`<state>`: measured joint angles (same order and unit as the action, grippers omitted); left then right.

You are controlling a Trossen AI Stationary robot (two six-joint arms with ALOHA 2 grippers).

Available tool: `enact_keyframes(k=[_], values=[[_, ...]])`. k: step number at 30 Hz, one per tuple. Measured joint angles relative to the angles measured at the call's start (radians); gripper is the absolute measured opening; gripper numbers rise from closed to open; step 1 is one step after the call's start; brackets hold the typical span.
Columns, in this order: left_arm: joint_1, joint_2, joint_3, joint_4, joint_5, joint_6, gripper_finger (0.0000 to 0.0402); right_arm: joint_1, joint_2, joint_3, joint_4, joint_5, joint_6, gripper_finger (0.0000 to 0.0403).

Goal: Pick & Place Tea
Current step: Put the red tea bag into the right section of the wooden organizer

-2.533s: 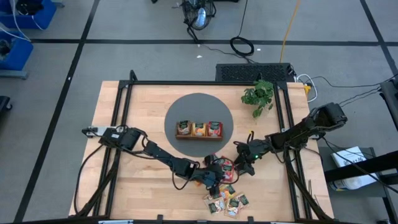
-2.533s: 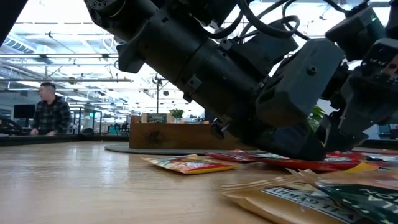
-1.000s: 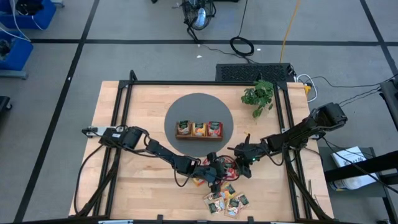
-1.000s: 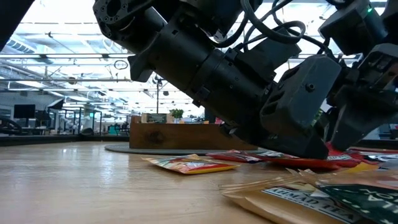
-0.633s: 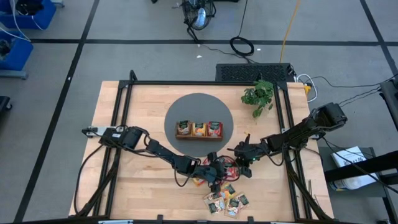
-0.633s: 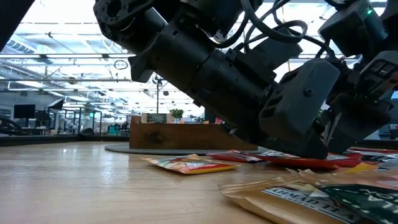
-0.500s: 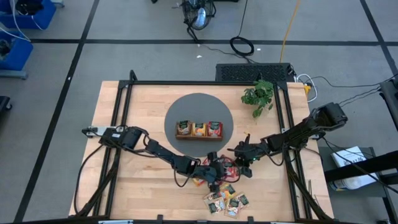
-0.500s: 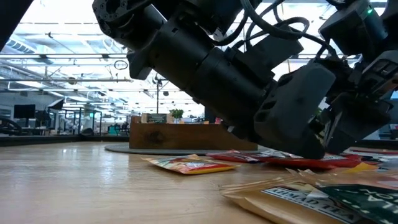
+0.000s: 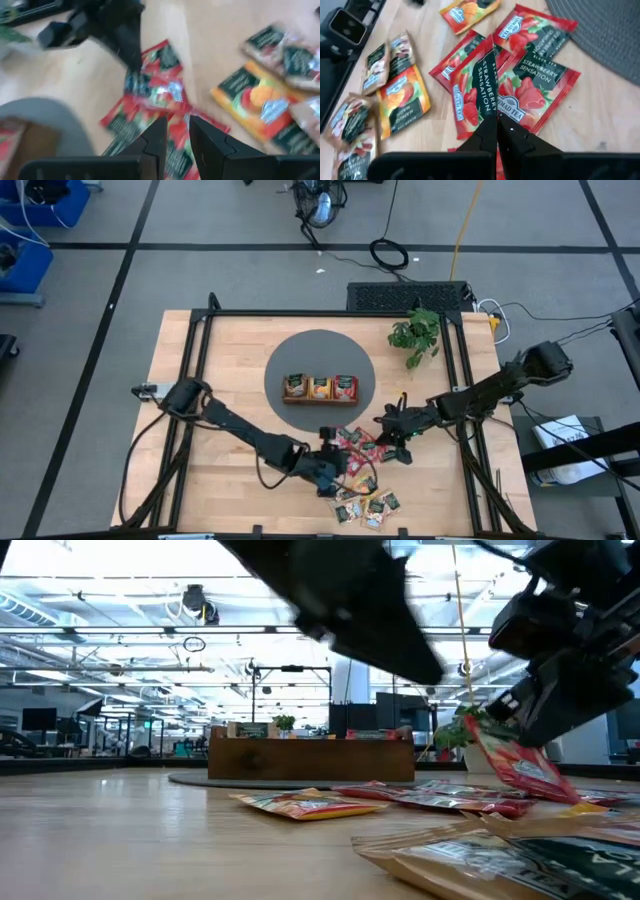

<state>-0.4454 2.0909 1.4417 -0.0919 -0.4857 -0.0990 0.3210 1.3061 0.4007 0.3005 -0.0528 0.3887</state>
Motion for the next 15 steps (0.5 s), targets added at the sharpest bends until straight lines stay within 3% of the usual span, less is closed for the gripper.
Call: enact_keyframes(k=[5, 10, 15], values=[[0.000, -0.062, -0.119, -0.011, -0.066, -0.029, 0.0088, -0.009, -0.069, 0.002, -0.015, 0.004, -0.072, 0.0000], [0.022, -0.167, -0.364, 0.222, -0.094, -0.061, 0.0088, -0.056, -0.137, 0.063, -0.096, 0.006, -0.163, 0.0000], [0.030, -0.308, -0.566, 0.499, -0.090, 0.027, 0.0088, -0.119, -0.168, 0.195, -0.269, 0.138, -0.295, 0.0000]])
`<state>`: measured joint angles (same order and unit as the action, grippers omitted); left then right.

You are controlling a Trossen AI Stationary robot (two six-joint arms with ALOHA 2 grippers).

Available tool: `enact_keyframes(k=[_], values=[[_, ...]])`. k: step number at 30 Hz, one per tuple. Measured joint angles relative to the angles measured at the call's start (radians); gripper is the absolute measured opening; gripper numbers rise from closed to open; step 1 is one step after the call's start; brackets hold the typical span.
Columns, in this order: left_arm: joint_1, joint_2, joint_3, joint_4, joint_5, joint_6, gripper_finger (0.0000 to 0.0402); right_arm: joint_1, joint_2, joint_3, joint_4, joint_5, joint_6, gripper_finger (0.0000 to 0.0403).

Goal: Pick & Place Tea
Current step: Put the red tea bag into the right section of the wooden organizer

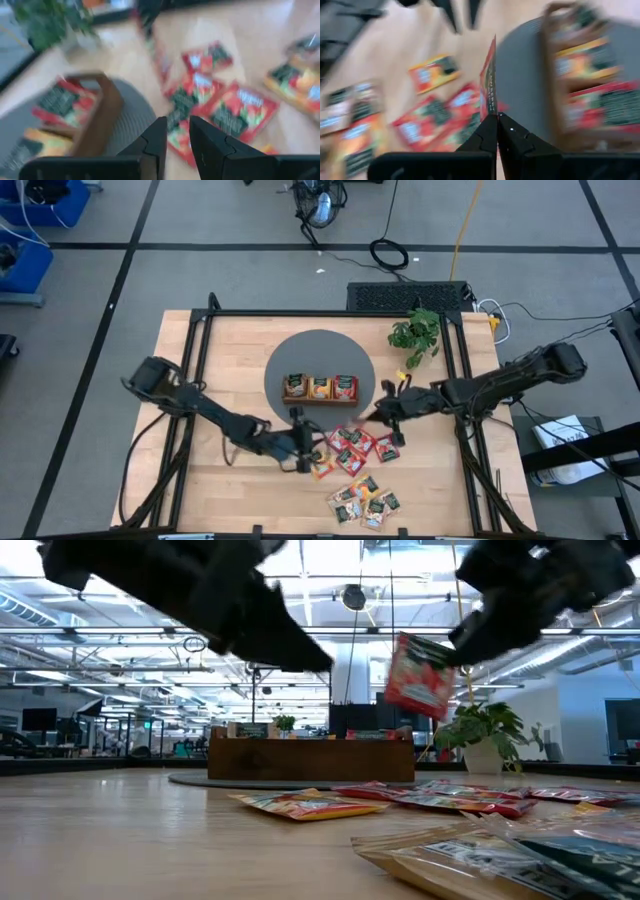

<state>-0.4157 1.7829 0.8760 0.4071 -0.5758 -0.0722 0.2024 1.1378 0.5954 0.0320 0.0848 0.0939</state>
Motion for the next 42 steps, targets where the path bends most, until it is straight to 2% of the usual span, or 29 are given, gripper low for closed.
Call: enact_keyframes(k=[3, 7, 16, 19, 23, 33, 42], values=[[0.007, -0.070, -0.085, 0.065, -0.002, 0.038, 0.0088, -0.041, -0.002, 0.074, -0.071, 0.070, -0.066, 0.0000], [0.012, -0.126, -0.147, 0.101, -0.003, 0.048, 0.0088, -0.104, -0.001, 0.129, -0.112, 0.103, -0.124, 0.0000], [0.033, -0.135, -0.171, 0.120, -0.003, 0.137, 0.0088, -0.261, 0.050, 0.144, -0.114, 0.096, -0.247, 0.0000], [0.042, -0.135, -0.171, 0.133, -0.003, 0.162, 0.0088, -0.297, 0.110, 0.145, -0.070, 0.043, -0.262, 0.0000], [0.057, -0.135, -0.171, 0.135, -0.003, 0.205, 0.0088, -0.316, 0.186, 0.144, -0.032, -0.006, -0.267, 0.0000], [0.091, -0.134, -0.170, 0.084, -0.003, 0.171, 0.0088, -0.359, 0.265, 0.144, -0.036, -0.011, -0.276, 0.0000], [0.098, -0.134, -0.170, 0.088, -0.002, 0.142, 0.0088, -0.358, 0.268, 0.235, -0.219, -0.011, -0.317, 0.0000]])
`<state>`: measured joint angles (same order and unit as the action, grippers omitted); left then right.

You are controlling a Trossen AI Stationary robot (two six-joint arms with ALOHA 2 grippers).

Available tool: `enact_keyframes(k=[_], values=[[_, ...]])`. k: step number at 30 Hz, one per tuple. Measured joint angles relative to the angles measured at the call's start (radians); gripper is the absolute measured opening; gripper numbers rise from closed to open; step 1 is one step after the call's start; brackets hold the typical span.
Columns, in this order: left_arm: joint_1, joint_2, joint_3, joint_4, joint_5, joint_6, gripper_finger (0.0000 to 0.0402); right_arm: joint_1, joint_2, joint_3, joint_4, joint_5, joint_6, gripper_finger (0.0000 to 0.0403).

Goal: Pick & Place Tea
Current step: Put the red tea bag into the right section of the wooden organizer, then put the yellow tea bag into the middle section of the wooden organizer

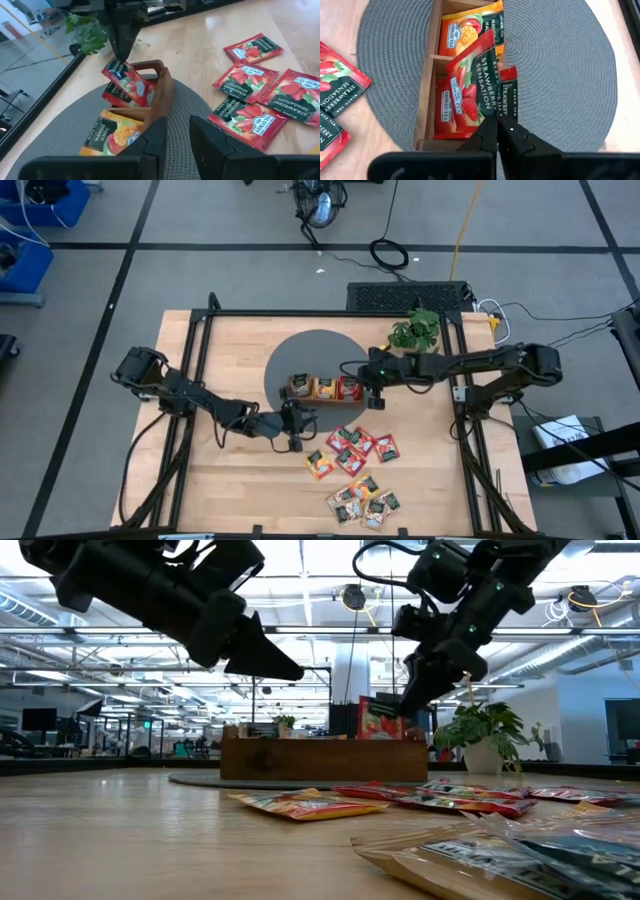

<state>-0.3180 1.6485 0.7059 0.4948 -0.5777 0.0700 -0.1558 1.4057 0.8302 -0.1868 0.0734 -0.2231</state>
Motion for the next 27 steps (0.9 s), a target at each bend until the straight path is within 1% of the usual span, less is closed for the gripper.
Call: enact_keyframes(k=[4, 10, 13, 17, 23, 27], values=[[0.000, 0.000, 0.000, 0.002, 0.000, 0.003, 0.0088, 0.000, 0.023, 0.022, -0.013, -0.026, -0.007, 0.0000], [0.000, 0.000, 0.000, -0.003, 0.000, 0.003, 0.0088, 0.000, 0.106, 0.027, -0.004, -0.047, -0.018, 0.0000], [0.000, 0.000, 0.000, -0.006, 0.000, 0.003, 0.0088, 0.001, 0.124, 0.028, 0.000, -0.047, -0.025, 0.0008], [0.000, 0.000, 0.000, -0.007, 0.001, 0.001, 0.0088, 0.000, 0.109, 0.026, -0.002, -0.045, -0.023, 0.0040], [0.000, 0.000, 0.000, -0.026, 0.001, -0.012, 0.0088, 0.001, 0.070, 0.023, -0.005, -0.048, -0.014, 0.0111], [0.000, 0.000, 0.000, -0.030, 0.001, -0.021, 0.0088, 0.001, 0.070, 0.023, 0.008, -0.044, -0.015, 0.0152]])
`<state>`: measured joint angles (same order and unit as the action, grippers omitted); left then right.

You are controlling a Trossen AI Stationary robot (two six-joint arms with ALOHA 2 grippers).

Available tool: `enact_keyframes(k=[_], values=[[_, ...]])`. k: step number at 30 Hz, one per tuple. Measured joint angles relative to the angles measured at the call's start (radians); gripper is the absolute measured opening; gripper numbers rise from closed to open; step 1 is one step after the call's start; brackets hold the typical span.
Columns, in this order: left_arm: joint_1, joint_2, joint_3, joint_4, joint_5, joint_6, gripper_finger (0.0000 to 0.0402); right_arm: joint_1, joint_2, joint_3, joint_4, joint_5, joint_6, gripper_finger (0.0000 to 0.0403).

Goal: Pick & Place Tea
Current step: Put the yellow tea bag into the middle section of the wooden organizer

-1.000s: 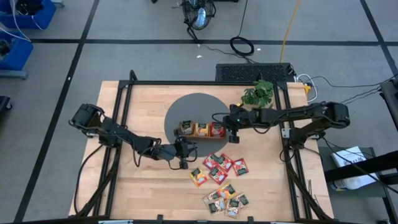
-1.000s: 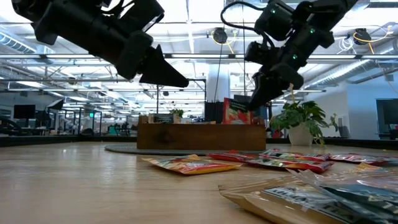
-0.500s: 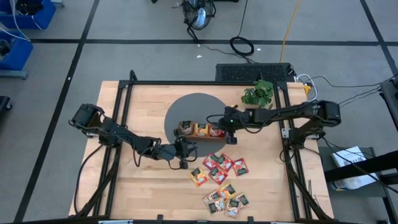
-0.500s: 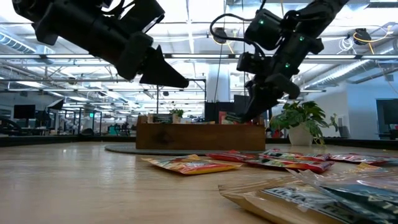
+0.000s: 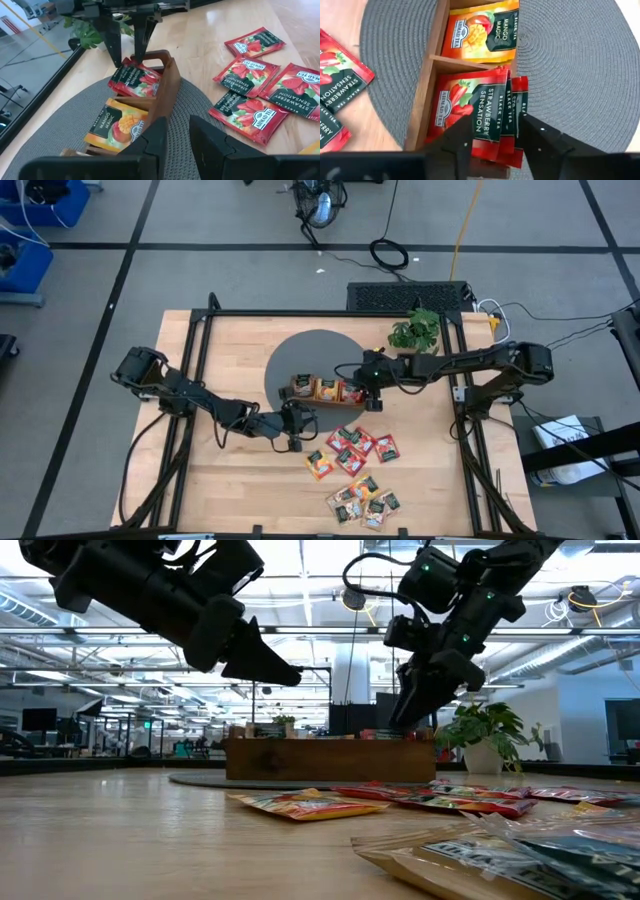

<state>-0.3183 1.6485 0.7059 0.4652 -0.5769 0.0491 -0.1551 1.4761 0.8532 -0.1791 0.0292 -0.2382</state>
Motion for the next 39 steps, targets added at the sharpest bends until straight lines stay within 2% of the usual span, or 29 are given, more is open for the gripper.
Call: enact_keyframes(k=[6, 13, 17, 19, 23, 25, 30, 34, 39], values=[[0.000, 0.000, 0.000, -0.005, 0.000, -0.010, 0.0088, 0.000, -0.008, 0.000, 0.059, 0.052, -0.010, 0.0184], [0.000, 0.000, 0.000, -0.033, 0.001, -0.031, 0.0088, 0.015, -0.115, 0.001, 0.092, 0.047, 0.020, 0.0187], [0.000, 0.000, 0.001, -0.070, 0.019, -0.055, 0.0088, 0.107, -0.153, -0.002, 0.085, -0.058, 0.074, 0.0180], [-0.005, 0.001, 0.001, -0.086, 0.061, -0.071, 0.0088, 0.177, -0.148, -0.022, 0.104, -0.084, 0.082, 0.0176], [-0.022, 0.001, 0.006, -0.080, 0.234, -0.138, 0.0088, 0.291, -0.103, -0.091, 0.217, -0.067, 0.050, 0.0167], [-0.035, 0.001, 0.015, -0.097, 0.284, -0.226, 0.0088, 0.322, -0.084, -0.130, 0.290, -0.056, 0.017, 0.0163], [-0.091, 0.024, 0.060, -0.163, 0.308, -0.450, 0.0088, 0.325, -0.090, -0.248, 0.524, -0.053, -0.016, 0.0155], [-0.143, 0.057, 0.162, -0.191, 0.315, -0.548, 0.0088, 0.299, -0.099, -0.348, 0.726, -0.051, -0.017, 0.0151], [-0.182, 0.202, 0.312, -0.330, 0.315, -0.618, 0.0088, 0.269, -0.099, -0.458, 0.897, -0.051, 0.006, 0.0150]])
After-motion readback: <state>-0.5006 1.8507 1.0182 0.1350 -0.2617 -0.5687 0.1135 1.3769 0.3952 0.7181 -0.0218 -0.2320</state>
